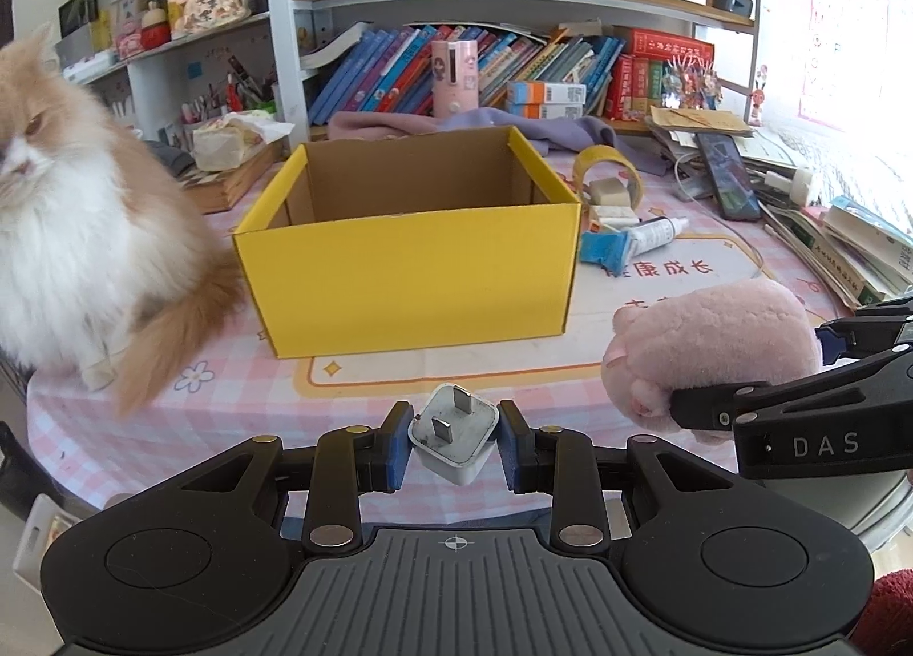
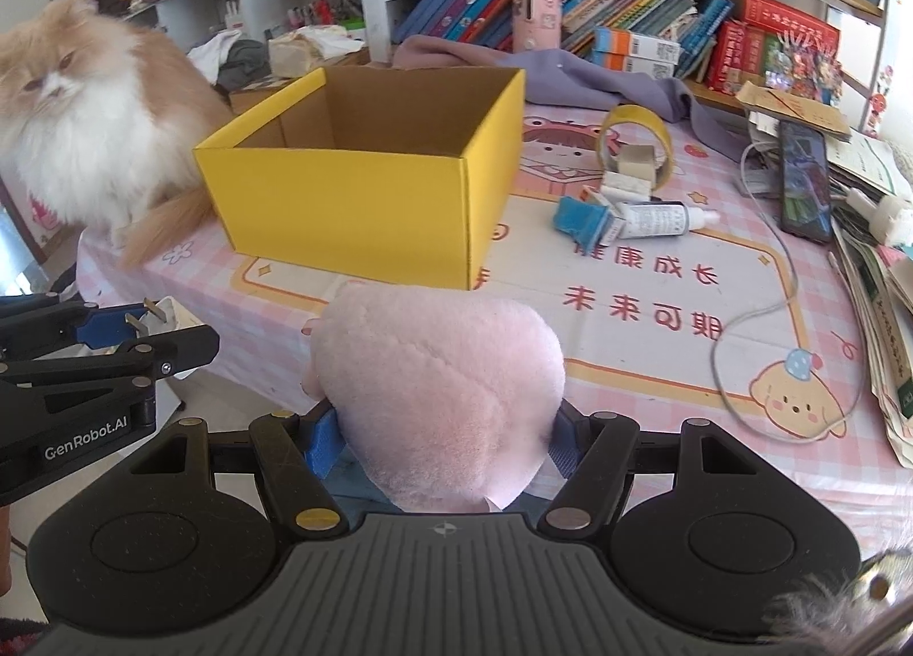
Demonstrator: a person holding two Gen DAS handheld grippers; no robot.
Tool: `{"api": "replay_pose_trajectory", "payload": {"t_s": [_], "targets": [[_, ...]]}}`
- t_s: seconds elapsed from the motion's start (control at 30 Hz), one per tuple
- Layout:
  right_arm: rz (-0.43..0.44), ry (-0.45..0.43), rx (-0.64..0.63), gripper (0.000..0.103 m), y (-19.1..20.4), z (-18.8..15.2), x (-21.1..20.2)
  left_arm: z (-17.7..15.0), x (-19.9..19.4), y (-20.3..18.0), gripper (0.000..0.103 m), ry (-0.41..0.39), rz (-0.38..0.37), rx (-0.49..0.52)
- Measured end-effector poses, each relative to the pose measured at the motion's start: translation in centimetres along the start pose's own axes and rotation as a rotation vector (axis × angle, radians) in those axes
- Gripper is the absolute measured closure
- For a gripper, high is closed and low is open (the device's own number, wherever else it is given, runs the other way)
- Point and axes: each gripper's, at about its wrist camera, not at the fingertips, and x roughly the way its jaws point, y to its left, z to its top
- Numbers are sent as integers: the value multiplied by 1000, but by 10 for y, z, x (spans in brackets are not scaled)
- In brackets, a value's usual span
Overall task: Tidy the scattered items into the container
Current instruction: 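Lift the pig with the right gripper while the left gripper carries the plug toward the box, then lower the pig and plug into the yellow box and open both grippers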
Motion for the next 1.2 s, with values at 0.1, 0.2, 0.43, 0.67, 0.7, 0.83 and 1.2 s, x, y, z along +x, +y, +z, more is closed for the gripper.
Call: {"api": "replay_pose_trajectory", "payload": {"t_s": [0.1,0.2,0.43,0.67,0.7,0.83,1.2], "targets": [[9,-3,-18,37,6,2,2,-1,0,5,73,6,4,-8],[18,0,-29,37,11,5,6,-1,1,10,73,10,8,-13],[38,-12,-63,37,25,12,10,-2,0,22,73,9,16,-23],[45,-74,-108,37,31,30,6,16,-7,30,73,-47,27,-22],[43,-86,-115,37,32,33,5,20,-8,31,73,-56,24,-20],[50,-131,-126,37,31,48,-1,37,-11,33,73,-95,18,6],[42,-258,-179,37,19,120,13,101,16,47,73,-186,10,22]]}}
